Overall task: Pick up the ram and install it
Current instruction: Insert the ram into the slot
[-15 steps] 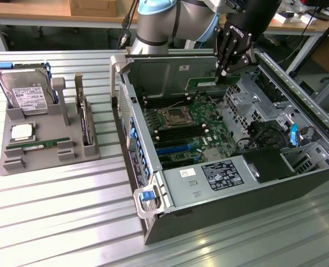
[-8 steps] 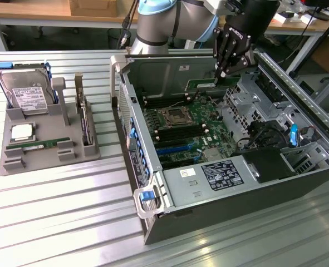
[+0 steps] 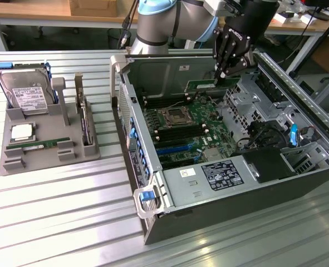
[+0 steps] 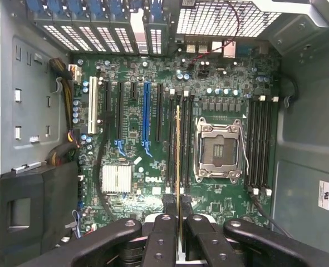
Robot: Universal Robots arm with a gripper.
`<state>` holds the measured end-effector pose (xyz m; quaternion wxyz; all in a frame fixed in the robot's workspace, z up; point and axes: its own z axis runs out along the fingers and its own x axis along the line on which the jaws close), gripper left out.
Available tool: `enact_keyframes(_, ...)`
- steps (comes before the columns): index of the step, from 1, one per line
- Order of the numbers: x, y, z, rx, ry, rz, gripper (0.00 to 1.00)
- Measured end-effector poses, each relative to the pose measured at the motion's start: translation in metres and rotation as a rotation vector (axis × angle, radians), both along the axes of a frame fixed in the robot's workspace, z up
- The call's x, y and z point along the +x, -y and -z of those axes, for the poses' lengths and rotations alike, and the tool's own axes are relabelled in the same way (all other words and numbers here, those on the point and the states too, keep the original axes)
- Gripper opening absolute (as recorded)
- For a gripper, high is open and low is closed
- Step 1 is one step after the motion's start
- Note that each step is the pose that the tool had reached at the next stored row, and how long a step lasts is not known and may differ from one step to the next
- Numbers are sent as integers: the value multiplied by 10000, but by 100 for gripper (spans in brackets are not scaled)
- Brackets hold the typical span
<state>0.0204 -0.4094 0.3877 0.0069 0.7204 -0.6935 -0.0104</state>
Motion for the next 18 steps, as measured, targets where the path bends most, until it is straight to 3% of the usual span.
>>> enact_keyframes(18, 0, 0, 83, -4, 0, 0, 13)
